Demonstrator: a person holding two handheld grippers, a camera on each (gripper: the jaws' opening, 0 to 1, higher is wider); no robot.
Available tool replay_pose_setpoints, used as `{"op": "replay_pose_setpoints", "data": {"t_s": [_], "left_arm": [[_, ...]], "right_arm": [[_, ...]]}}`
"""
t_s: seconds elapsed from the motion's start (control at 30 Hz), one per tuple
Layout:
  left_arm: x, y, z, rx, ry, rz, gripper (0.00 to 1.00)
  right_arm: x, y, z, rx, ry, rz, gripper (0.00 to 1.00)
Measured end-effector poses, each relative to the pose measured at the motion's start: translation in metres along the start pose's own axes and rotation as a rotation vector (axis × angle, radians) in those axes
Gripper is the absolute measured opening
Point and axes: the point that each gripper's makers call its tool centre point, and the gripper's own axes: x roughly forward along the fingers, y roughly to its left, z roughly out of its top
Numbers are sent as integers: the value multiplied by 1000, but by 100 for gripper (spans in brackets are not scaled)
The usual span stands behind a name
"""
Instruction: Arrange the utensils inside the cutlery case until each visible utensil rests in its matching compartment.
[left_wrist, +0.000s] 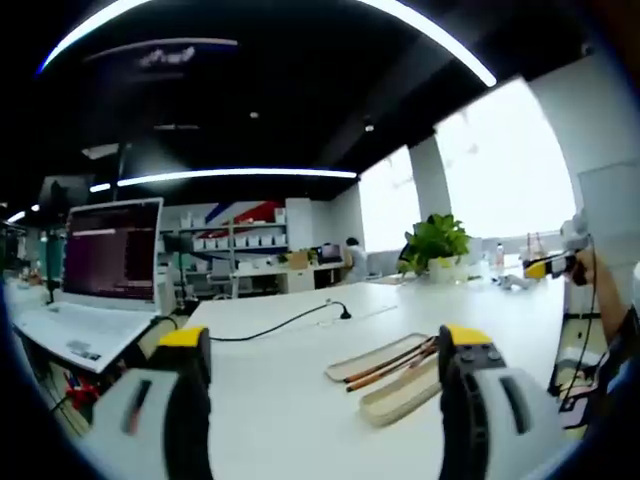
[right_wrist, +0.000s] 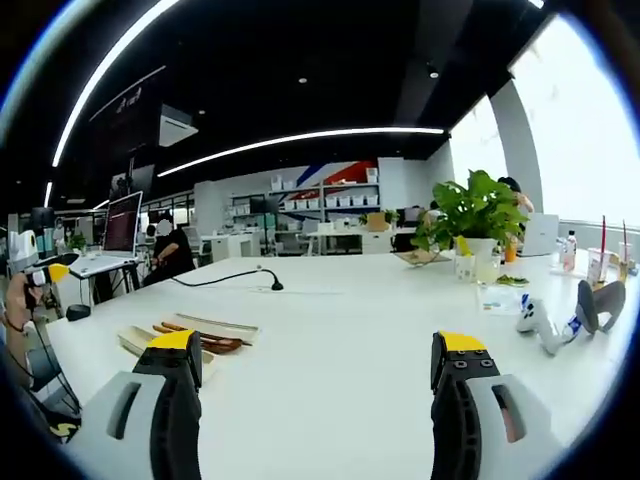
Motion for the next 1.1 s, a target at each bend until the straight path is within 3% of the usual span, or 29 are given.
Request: {"op": "replay_pose_setpoints", "data": {"t_s": [0.3, 0.4, 0.7, 0.73, 1.1], "left_arm": [[3, -8, -4, 11, 17, -35, 100], [1, -11, -3, 7, 15, -50, 100], [2, -6, -7, -5, 23, -44, 100], [2, -6, -7, -5, 25, -43, 100], [3, -14, -7, -8, 24, -65, 100]], "right_arm": [[1, 5, -3, 10, 18, 27, 99], [1, 7, -7, 20, 38, 26, 94], [5, 7, -7, 13, 42, 26, 97], [6, 9, -3, -7, 15, 34, 99], [5, 9, -5, -31, 16, 20, 99]]}}
